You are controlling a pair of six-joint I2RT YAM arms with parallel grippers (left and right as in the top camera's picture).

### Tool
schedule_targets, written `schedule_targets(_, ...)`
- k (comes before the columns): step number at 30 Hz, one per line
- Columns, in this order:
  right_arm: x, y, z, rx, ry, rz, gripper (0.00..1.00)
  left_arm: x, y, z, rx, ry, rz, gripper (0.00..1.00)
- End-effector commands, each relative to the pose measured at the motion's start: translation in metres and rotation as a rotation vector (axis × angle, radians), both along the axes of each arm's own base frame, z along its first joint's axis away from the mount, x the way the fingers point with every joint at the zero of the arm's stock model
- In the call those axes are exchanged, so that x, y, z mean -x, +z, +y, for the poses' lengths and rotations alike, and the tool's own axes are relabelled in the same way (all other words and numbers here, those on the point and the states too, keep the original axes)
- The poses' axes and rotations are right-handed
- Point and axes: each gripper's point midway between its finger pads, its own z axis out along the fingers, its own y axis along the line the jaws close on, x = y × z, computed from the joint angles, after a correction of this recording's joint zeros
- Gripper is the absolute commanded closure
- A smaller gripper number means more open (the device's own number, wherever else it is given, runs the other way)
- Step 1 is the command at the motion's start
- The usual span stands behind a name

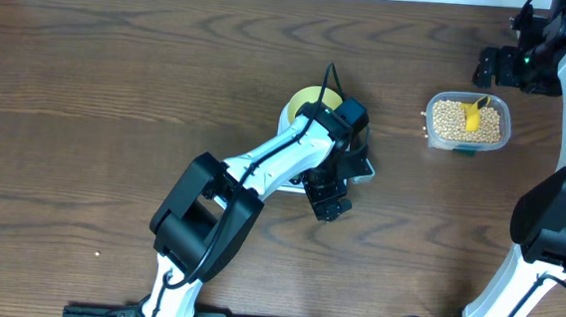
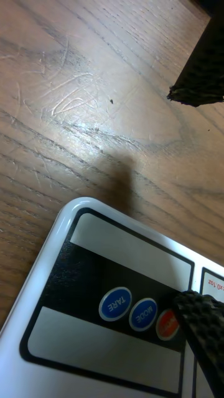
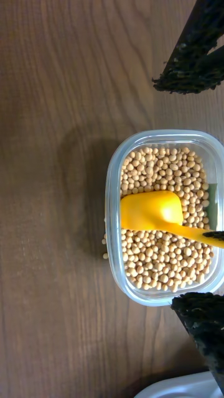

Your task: Scoop item into bowl and weigh 50g on scale

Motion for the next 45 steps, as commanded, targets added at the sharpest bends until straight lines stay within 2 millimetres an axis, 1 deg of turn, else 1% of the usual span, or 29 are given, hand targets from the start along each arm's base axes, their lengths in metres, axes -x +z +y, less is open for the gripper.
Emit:
schedule_targets(1, -0.003, 0.003, 0.000, 0.003, 0.000, -0.011, 0.01, 0.002, -0.018, 0.005, -0.031, -0.020, 0.024, 0.03)
schedule_targets(21, -0.003, 0.003, 0.000, 0.002, 0.000, -0.011, 0.01, -0.003, -0.020, 0.006, -0.026, -0.009, 0.017, 0.02)
schedule_targets(29, -0.003, 0.003, 0.000, 0.002, 0.000, -0.011, 0.01, -0.009, -0.022, 0.007, -0.035, -0.011, -0.010, 0.02)
schedule_targets(45, -0.003, 0.003, 0.000, 0.003, 0.000, -0.011, 0.01, -0.005, -0.028, 0.009, -0.049, -0.015, 0.012, 0.02)
